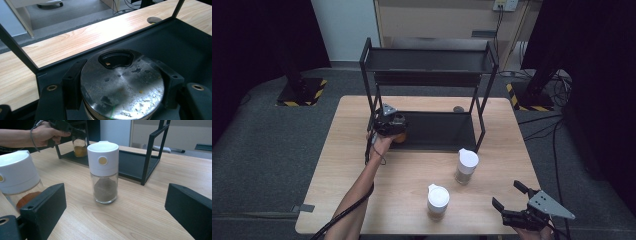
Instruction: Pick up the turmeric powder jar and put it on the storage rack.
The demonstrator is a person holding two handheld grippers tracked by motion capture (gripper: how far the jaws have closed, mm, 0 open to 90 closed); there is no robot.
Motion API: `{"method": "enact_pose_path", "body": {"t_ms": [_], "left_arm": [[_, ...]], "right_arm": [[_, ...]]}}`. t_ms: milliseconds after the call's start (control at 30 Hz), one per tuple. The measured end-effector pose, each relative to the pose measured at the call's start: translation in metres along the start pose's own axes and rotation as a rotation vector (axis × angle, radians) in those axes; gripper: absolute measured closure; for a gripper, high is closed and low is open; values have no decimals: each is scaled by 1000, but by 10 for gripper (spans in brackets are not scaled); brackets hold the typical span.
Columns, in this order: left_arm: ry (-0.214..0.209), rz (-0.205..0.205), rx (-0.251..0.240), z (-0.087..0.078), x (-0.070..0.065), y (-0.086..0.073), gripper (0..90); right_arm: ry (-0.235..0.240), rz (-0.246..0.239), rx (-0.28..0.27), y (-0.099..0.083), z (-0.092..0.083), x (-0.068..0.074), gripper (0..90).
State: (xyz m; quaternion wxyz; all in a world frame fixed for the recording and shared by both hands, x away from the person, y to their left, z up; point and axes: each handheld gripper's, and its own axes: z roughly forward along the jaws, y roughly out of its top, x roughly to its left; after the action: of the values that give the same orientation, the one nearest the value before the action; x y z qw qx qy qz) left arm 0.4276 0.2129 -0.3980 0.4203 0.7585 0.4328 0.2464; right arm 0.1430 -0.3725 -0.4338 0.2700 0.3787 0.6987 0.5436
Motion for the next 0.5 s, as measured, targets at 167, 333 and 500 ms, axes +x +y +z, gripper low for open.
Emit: {"method": "enact_pose_path", "body": {"t_ms": [167, 333, 500], "left_arm": [[-2, -22, -16, 0, 2, -6, 341], [-4, -28, -28, 0, 3, -9, 339], [2, -26, -33, 1, 2, -11, 338]], "right_arm": [[1, 0, 1, 0, 0, 0, 38], [1, 0, 1, 0, 0, 0, 38], [0, -1, 0, 0, 0, 0, 38]]}}
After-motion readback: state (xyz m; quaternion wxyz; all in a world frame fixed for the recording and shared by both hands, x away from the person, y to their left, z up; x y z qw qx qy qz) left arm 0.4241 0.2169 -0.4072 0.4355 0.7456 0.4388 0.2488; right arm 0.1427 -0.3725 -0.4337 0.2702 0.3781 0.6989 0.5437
